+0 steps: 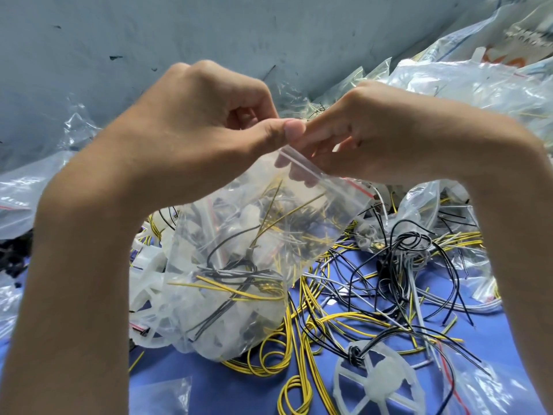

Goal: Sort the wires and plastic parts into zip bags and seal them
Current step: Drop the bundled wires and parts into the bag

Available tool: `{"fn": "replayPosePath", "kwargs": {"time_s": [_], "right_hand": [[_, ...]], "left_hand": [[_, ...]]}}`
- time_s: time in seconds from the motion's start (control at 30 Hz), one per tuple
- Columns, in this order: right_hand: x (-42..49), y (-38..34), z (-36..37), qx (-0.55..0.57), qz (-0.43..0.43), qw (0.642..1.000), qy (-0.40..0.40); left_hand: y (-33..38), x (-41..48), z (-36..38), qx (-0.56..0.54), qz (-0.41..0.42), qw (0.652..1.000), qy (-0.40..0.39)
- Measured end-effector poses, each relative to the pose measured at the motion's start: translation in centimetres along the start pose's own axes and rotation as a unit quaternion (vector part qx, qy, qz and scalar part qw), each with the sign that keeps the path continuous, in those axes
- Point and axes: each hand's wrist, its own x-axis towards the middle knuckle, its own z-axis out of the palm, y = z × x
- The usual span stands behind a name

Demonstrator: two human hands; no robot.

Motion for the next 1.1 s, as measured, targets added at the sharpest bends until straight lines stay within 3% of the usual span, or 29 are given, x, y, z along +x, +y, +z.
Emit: {"fn": "replayPosePath", "kwargs": {"time_s": [0.3, 0.47, 1.1], "right_hand": [[0.1, 0.4, 0.0, 0.005, -0.010, 1.000, 0.025], [0.2, 1.2, 0.3, 0.024, -0.018, 0.998, 0.046], [0.3, 0.7, 0.3, 0.012, -0.013, 0.999, 0.043]], "left_hand": [[-1.6, 0.1, -0.4, -0.011, -0.054, 0.998, -0.011], [-2.7, 0.0, -0.9, 0.005, -0.082, 0.996, 0.021], [-2.8, 0.1, -0.5, 0.015, -0.078, 0.995, 0.059]]}}
